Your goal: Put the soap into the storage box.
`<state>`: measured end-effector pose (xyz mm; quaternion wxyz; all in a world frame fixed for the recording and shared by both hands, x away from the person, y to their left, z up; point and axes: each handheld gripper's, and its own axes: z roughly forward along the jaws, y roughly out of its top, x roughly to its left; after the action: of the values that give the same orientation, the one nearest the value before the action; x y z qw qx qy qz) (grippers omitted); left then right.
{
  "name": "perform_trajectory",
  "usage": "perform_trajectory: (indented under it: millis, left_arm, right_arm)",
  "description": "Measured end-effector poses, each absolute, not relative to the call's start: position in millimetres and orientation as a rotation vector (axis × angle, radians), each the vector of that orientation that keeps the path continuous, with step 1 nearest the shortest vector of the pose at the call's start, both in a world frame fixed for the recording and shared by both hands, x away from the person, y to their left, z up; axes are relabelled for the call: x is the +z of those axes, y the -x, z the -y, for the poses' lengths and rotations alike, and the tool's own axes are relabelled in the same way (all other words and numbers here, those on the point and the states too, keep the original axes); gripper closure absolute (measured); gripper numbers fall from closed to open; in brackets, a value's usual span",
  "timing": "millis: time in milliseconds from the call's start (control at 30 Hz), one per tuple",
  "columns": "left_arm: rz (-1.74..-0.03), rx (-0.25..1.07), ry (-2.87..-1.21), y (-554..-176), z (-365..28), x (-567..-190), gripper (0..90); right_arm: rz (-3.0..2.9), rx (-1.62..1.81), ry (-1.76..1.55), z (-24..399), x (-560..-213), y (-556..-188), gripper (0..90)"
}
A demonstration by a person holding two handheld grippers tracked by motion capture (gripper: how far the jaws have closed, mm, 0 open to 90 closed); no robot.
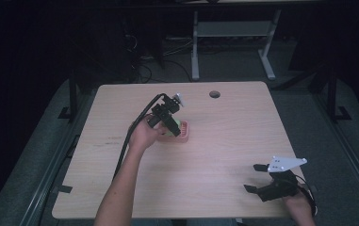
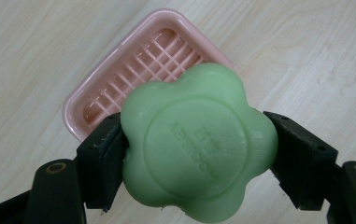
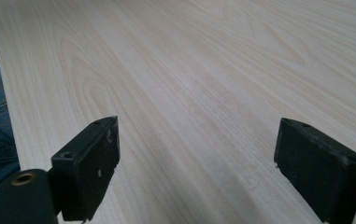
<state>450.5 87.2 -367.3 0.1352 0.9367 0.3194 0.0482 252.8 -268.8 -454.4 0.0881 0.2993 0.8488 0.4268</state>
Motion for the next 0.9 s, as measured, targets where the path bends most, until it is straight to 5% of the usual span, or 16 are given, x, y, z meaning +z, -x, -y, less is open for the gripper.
perform_trajectory:
  millis: [900]
  left_arm:
    - [-1.068,0.12,-2.714,-486.8,-76.3,-391.1,26.5]
  right_arm:
    - [-2.523,1.277,-0.888,270.0,-454.3,-253.2,13.8]
